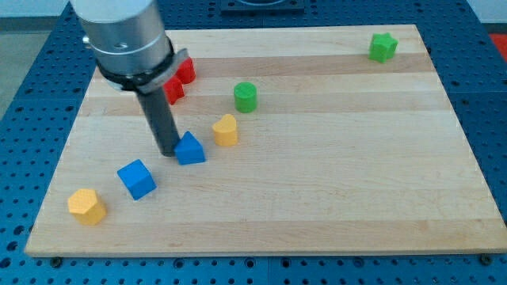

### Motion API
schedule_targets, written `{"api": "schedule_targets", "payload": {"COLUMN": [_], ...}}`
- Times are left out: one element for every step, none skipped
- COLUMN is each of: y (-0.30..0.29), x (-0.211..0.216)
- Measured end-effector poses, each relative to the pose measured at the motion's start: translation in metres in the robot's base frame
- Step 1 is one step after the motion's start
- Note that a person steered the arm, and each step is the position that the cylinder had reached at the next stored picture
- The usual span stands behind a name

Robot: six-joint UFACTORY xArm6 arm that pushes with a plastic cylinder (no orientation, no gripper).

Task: Place the yellow heart right to the red circle

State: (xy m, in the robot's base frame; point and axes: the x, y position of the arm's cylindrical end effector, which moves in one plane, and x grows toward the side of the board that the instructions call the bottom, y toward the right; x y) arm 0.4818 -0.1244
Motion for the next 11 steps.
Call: {"api": "schedule_targets", "payload": {"y": [0.041,0.047,0.063,0.077,0.075,0.068,0.066,0.066,0.066,0.066,0.066], "x": [0.012,0.012,0.027,0.031,0.031,0.021,-0.055,-0.121,-0.124,-0.124,-0.167]}}
